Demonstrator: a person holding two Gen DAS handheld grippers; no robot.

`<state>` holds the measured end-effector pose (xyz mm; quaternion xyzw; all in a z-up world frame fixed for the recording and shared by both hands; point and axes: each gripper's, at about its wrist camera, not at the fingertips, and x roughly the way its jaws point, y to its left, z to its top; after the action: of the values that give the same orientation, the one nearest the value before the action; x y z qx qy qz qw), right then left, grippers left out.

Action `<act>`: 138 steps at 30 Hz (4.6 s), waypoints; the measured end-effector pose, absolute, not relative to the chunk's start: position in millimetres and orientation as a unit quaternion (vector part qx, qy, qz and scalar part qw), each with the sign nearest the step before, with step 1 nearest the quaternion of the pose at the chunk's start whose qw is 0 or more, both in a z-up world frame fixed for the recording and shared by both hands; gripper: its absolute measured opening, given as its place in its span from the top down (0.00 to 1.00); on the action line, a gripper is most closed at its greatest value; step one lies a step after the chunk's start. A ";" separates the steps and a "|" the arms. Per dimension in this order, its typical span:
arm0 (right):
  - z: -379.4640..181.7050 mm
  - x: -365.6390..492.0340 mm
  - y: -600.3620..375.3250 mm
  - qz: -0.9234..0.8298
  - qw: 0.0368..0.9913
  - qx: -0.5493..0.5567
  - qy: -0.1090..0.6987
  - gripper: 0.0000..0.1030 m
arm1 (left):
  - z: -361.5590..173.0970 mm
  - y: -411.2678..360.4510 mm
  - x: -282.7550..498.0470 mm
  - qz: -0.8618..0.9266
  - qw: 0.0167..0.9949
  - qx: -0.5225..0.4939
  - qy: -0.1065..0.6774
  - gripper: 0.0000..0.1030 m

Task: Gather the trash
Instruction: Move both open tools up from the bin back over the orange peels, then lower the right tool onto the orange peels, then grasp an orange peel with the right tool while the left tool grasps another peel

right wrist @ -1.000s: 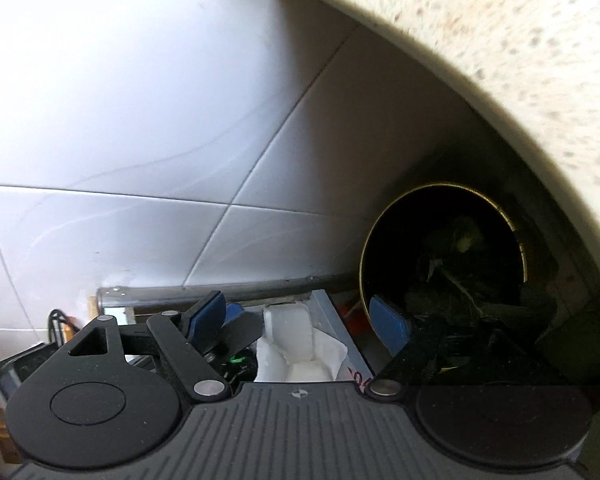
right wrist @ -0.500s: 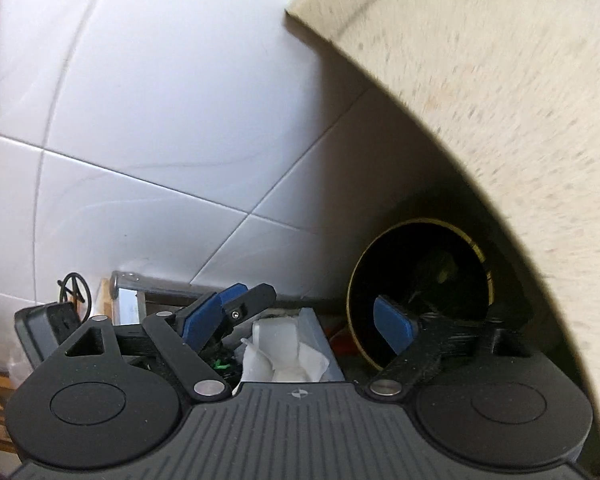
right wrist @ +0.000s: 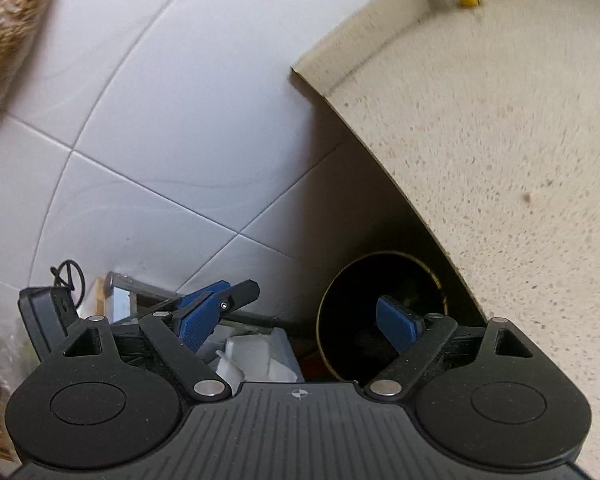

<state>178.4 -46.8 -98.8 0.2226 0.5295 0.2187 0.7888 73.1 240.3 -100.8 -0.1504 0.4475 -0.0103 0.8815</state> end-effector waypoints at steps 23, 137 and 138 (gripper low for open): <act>-55.8 103.6 -93.6 0.142 0.878 0.183 0.418 0.07 | -49.7 198.2 61.8 -0.053 0.918 -0.089 0.382 0.39; -47.5 3.6 -278.0 0.002 0.876 0.222 0.428 0.80 | -58.4 -73.5 125.5 -0.439 0.773 -0.014 0.458 0.31; -45.9 -0.5 -283.1 -0.011 0.877 0.225 0.424 0.80 | -60.3 -79.3 123.9 -0.448 0.767 -0.009 0.460 0.31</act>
<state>-0.5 -283.1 -45.9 0.2246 0.4242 -0.0106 0.8772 123.9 -79.3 -60.3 -0.0088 0.4604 -0.4476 0.7665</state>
